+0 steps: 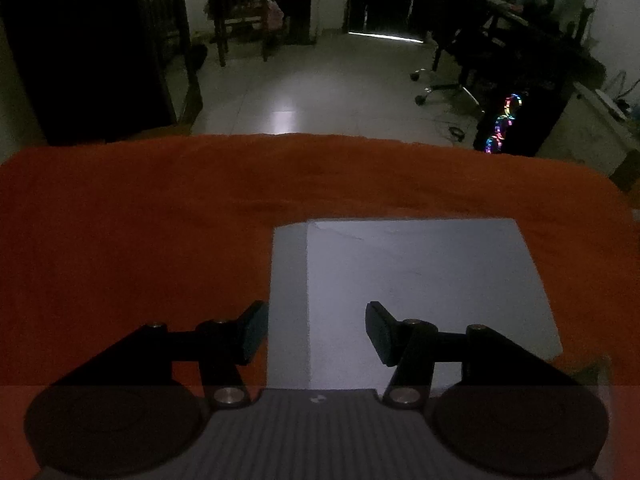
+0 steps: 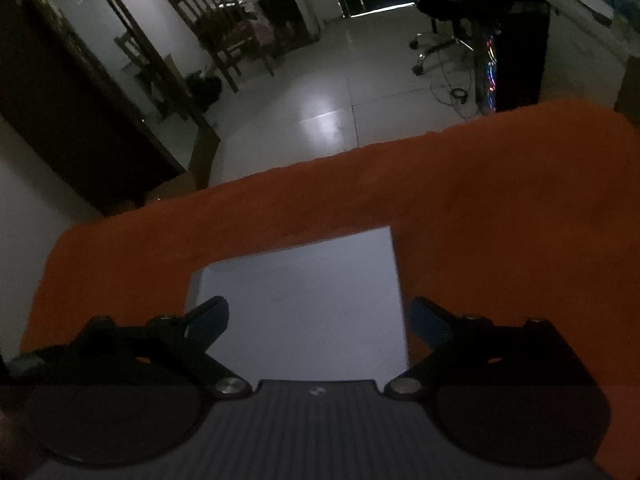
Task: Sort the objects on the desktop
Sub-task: 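Withdraw both grippers from the box toward the white lid, then grasp the edges of the white lid with both grippers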
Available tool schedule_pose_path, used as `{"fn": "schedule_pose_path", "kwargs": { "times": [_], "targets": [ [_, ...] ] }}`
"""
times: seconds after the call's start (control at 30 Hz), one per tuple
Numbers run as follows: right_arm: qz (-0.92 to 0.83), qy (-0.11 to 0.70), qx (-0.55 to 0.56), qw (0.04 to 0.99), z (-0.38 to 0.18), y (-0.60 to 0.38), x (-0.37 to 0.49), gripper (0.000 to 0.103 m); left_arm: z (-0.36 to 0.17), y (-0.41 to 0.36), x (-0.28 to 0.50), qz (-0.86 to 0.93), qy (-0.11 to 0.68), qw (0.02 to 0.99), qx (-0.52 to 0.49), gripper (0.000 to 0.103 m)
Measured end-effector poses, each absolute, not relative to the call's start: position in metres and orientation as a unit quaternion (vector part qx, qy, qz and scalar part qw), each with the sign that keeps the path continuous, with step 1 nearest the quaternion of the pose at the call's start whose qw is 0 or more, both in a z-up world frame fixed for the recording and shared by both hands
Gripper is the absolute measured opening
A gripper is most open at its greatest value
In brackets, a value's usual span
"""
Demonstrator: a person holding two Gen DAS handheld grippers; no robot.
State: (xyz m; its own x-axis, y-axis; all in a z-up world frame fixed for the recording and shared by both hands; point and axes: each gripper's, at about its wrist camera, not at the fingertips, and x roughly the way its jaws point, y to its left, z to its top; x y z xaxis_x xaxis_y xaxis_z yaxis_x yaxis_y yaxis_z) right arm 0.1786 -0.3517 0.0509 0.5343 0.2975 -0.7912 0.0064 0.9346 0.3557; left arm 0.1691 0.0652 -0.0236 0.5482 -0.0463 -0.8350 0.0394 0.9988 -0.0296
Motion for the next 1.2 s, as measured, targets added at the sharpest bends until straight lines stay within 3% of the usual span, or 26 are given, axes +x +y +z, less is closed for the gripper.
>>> {"fn": "schedule_pose_path", "kwargs": {
  "times": [0.6, 1.2],
  "targets": [
    [0.087, 0.508, 0.136, 0.846, -0.061, -0.371, 0.247, 0.1, -0.105, 0.074, 0.251, -0.061, 0.502, 0.863, 0.011, 0.05],
    [0.121, 0.528, 0.121, 0.832, -0.144, -0.359, 0.283, 0.1, -0.18, 0.075, 0.293, -0.067, 0.525, 0.849, 0.009, 0.06]
  ]
}}
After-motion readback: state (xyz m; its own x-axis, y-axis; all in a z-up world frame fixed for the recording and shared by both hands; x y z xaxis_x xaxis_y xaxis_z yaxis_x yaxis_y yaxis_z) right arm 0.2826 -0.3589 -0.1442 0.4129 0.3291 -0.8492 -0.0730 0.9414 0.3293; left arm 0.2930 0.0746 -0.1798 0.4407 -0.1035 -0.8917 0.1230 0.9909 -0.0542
